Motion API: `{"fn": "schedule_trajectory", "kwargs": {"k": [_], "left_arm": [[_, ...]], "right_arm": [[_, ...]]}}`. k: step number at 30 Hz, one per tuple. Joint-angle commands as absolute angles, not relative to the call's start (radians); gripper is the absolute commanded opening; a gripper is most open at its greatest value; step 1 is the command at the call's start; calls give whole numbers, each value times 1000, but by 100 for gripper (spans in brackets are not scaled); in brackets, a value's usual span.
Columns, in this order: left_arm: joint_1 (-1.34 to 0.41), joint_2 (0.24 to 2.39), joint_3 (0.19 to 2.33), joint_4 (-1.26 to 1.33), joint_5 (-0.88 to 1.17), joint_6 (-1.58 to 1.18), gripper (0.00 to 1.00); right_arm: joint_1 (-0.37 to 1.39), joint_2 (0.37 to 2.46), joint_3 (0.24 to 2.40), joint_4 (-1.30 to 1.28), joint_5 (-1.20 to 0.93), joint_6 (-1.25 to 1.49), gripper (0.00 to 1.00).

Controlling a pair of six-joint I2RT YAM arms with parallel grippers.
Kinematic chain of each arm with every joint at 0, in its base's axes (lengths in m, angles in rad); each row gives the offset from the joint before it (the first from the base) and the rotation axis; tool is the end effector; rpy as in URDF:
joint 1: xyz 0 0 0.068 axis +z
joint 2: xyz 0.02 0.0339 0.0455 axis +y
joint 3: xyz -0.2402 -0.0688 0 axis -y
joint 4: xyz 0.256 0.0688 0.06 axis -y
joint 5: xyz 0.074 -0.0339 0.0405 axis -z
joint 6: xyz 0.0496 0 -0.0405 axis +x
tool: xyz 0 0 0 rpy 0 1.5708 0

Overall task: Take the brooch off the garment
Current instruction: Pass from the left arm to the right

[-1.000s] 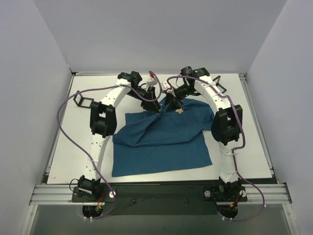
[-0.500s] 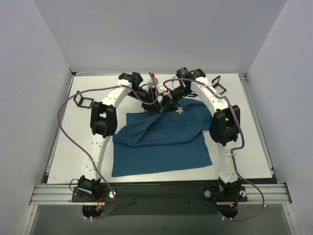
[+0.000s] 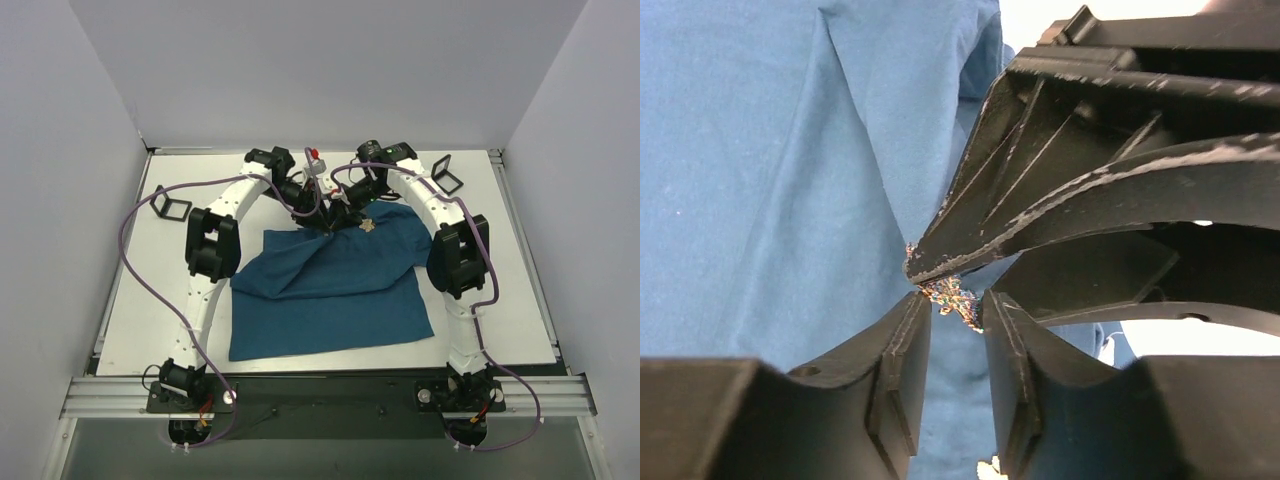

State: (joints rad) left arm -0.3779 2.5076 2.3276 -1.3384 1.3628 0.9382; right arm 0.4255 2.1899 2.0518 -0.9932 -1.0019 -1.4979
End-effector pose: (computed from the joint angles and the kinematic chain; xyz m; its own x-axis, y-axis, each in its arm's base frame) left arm 0.4287 -0.2224 0.1849 -0.4489 0.3574 -0.8190 0.8218 -0.1949 -0.5355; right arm 0.4054 0.2296 0.2422 0.4874 -0.3690 -0.7914 -0.8621 -0.3476 -0.3688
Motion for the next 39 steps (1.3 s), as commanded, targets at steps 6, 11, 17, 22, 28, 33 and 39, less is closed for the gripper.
{"fn": "schedule_trajectory", "kwargs": {"k": [6, 11, 17, 22, 28, 33, 39], "left_arm": [[-403, 2430, 2329, -1569, 1410, 905, 43], [-402, 2430, 2327, -1569, 1414, 902, 43], [-397, 2433, 2333, -1569, 1405, 896, 47], [-367, 2428, 2365, -1571, 1374, 868, 61], [-304, 2369, 2336, -1572, 1310, 874, 69], [-304, 2240, 2109, -1406, 1229, 807, 75], [-313, 2045, 1821, -1025, 1098, 585, 74]], "right_arm": [[460, 2174, 2023, -1011, -1038, -1557, 18], [463, 2178, 2026, -1012, -1045, -1555, 7], [463, 2180, 2025, -1012, -1048, -1545, 0], [463, 2174, 2020, -1014, -1037, -1476, 0], [462, 2154, 1996, -1000, -1028, -1330, 0], [466, 2155, 2017, -962, -1035, -1085, 0], [472, 2143, 2010, -928, -1054, -890, 0]]}}
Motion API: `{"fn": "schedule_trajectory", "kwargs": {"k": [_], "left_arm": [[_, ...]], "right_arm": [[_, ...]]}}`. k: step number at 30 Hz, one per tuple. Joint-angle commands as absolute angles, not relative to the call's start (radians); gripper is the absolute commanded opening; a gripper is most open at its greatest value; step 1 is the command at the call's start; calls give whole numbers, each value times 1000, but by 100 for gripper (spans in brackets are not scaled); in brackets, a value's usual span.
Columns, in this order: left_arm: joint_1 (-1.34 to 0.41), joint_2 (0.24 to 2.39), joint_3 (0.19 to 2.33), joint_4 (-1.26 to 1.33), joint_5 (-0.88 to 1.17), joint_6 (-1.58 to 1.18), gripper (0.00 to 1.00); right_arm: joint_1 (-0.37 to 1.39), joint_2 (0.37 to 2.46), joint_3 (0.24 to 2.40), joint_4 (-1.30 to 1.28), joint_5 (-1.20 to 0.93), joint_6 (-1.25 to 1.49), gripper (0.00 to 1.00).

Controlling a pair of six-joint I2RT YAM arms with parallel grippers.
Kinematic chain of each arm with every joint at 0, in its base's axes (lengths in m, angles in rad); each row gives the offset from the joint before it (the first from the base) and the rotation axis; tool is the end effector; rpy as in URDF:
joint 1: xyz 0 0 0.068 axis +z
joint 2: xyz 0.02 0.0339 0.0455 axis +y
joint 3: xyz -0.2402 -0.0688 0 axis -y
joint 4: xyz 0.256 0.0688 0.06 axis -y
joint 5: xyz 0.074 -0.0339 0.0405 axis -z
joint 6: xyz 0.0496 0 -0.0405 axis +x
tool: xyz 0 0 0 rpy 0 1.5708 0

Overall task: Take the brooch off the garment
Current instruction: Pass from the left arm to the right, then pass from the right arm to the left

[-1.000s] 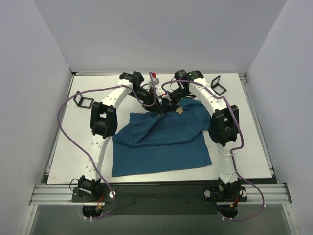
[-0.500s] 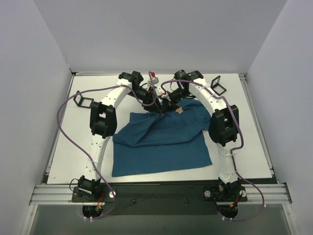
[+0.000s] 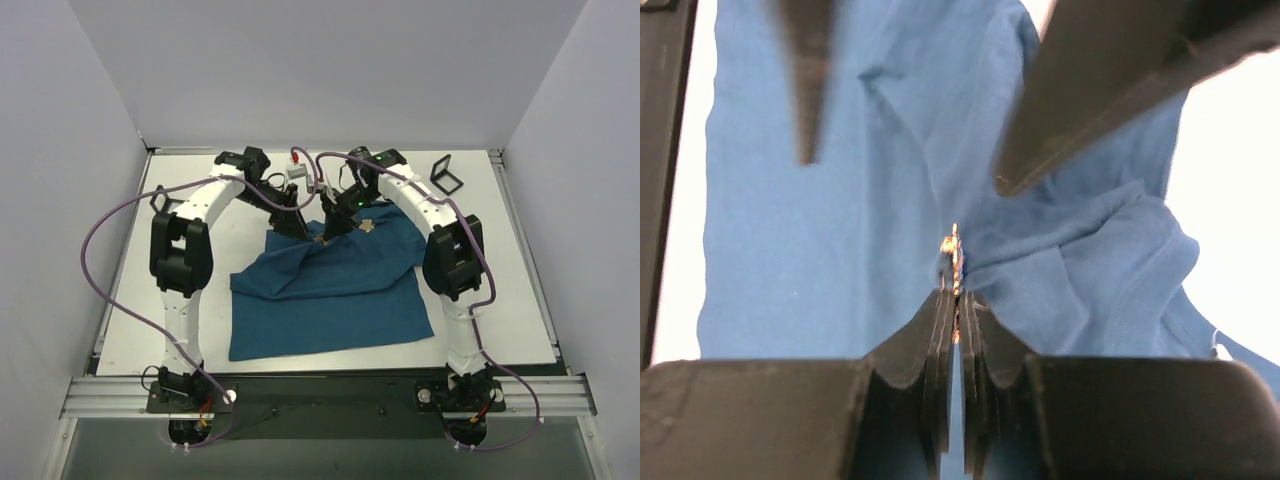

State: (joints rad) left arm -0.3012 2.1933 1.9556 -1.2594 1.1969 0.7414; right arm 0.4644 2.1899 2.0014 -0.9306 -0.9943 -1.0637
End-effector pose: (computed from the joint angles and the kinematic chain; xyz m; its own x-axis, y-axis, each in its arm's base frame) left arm 0.3967 -0.1716 0.2148 -0.5850 0.4400 -0.6813 0.7714 0.0425 -0.6350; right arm 0.3982 0.2460 0.2292 0.1088 -0.4785 -0.8714 -0.9807 -0.1952 -0.0152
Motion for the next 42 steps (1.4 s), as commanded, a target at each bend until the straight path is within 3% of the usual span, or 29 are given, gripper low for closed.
{"fn": "schedule_trajectory", "kwargs": {"k": [1, 14, 33, 42], "left_arm": [[-313, 2022, 1754, -953, 1083, 569, 75], [-399, 1856, 1488, -557, 850, 433, 64], [-443, 1933, 1621, -542, 1017, 399, 58], [-443, 1924, 1574, -450, 1071, 316, 57]], "right_arm": [[472, 2143, 2006, -925, -1057, -875, 0], [480, 2105, 1948, -920, -1032, -730, 0], [512, 2095, 1861, -937, -1071, -718, 0], [517, 2106, 1845, -933, -1080, -726, 0]]}}
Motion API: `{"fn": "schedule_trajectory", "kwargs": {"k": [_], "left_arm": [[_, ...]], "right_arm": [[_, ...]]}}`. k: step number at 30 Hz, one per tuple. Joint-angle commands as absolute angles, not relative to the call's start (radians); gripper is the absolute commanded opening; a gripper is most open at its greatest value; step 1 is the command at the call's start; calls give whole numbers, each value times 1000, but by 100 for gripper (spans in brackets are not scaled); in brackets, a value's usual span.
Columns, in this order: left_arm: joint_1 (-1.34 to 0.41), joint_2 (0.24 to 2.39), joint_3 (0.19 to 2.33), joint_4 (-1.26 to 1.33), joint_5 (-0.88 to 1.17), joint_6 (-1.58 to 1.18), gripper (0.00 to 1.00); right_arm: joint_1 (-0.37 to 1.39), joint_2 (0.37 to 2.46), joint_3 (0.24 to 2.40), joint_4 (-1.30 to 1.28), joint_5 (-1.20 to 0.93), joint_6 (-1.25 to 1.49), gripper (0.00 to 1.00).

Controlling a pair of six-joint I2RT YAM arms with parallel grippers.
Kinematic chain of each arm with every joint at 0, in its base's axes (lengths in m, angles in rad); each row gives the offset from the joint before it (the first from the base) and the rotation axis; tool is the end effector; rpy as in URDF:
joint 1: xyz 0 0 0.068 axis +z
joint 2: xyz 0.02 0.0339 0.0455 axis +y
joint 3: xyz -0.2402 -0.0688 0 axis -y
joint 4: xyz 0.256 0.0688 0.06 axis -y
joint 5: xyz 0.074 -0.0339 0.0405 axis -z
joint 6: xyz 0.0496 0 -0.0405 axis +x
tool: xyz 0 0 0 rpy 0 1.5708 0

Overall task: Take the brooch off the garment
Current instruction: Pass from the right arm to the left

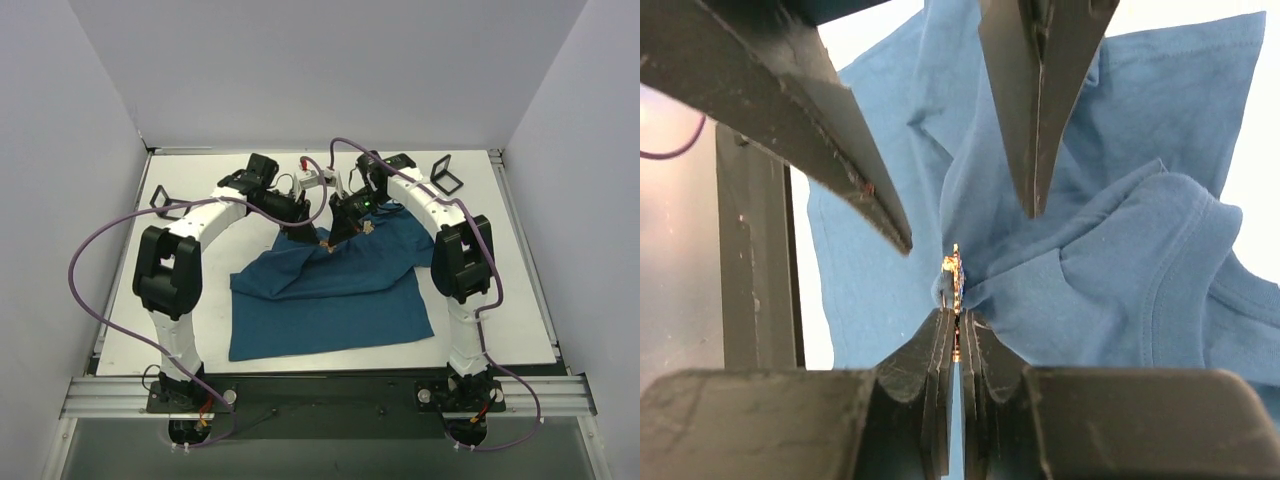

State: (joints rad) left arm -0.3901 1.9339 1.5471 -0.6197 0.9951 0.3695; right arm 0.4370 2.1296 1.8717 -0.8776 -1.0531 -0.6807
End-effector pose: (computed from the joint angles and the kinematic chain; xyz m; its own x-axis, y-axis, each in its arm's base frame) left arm 0.3717 -0.1978 0.2117 -0.5041 0.4199 -0.7547 0.8622 0.1944 -0.4678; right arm 0.3910 0.2302 0.2205 -0.2977 -0.4828 -0.8236 -0.9378 -0.0136 0.3469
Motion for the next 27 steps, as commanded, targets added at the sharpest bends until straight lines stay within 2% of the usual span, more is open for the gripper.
{"fn": "schedule_trajectory", "kwargs": {"k": [1, 5, 9, 11, 19, 27], "left_arm": [[-443, 1924, 1568, -446, 1074, 316, 57], [-425, 1908, 1530, -396, 1132, 243, 57], [-382, 1858, 1398, -95, 1198, 45, 57], [-376, 1841, 1355, -28, 1204, 5, 57], [-371, 1819, 1315, -22, 1232, 14, 56], [-368, 1825, 1289, 55, 1235, -32, 50]], "right_arm": [[517, 2103, 1842, -934, -1084, -732, 0], [502, 2080, 1822, -910, -1136, -730, 0], [465, 2046, 1764, -799, -1163, -635, 0], [456, 2036, 1756, -776, -1160, -627, 0], [428, 2037, 1763, -726, -1212, -551, 0], [411, 2028, 1758, -713, -1213, -538, 0]]}}
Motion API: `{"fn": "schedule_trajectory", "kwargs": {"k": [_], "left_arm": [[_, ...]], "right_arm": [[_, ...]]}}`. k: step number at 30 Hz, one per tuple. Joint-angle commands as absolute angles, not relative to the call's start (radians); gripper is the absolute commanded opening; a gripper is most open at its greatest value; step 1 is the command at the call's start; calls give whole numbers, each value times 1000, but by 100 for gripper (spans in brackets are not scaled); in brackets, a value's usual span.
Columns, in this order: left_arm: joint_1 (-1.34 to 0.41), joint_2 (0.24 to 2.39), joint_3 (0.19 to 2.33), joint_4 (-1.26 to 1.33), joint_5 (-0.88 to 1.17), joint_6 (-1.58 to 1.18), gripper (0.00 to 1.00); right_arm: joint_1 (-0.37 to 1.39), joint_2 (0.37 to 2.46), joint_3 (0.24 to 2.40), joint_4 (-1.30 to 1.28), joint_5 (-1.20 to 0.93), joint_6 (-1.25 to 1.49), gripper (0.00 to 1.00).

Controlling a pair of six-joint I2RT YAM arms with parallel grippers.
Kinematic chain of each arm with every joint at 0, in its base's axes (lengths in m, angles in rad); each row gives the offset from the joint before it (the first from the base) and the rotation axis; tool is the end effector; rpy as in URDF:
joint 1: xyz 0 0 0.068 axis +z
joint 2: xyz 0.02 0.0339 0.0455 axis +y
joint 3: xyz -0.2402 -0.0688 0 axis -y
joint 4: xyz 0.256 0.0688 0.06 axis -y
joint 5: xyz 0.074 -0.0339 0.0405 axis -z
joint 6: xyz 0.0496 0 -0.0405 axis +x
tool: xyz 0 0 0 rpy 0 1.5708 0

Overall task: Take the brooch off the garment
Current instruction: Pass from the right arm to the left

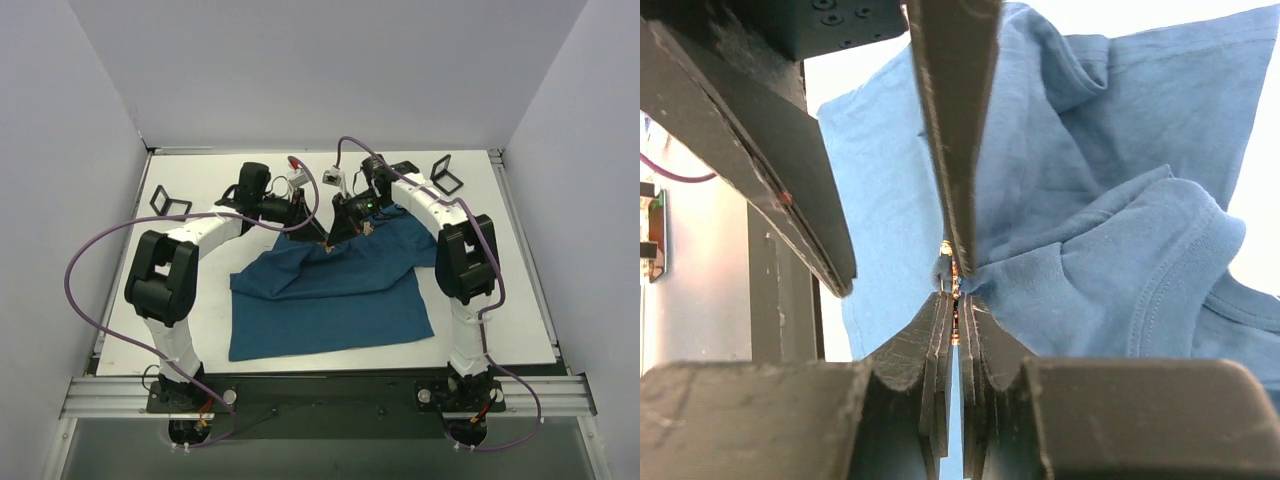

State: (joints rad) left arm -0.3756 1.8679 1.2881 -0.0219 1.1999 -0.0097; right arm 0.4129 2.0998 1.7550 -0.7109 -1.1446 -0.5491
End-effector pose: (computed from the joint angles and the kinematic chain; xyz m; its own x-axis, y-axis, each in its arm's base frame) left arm 0.3674 -0.1946 0.2011 -0.5348 0.2071 -0.8192 0.8426 0.0574 -0.5355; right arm 0.3931 0.2215 0.2086 -0.3789 -0.4016 -0.8338 -0.9080 -0.0128 0.4188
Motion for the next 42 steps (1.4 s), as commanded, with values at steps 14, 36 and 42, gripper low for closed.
{"fn": "schedule_trajectory", "kwargs": {"k": [14, 36, 42], "left_arm": [[-368, 1864, 1321, -101, 1170, 123, 48], [-373, 1888, 1328, -100, 1157, 126, 0], [-374, 1870, 1283, -34, 1158, 69, 0]], "right_arm": [[413, 2020, 1753, -716, -1249, -541, 0], [420, 2022, 1756, -721, -1250, -535, 0], [408, 2011, 1766, -718, -1247, -523, 2]]}}
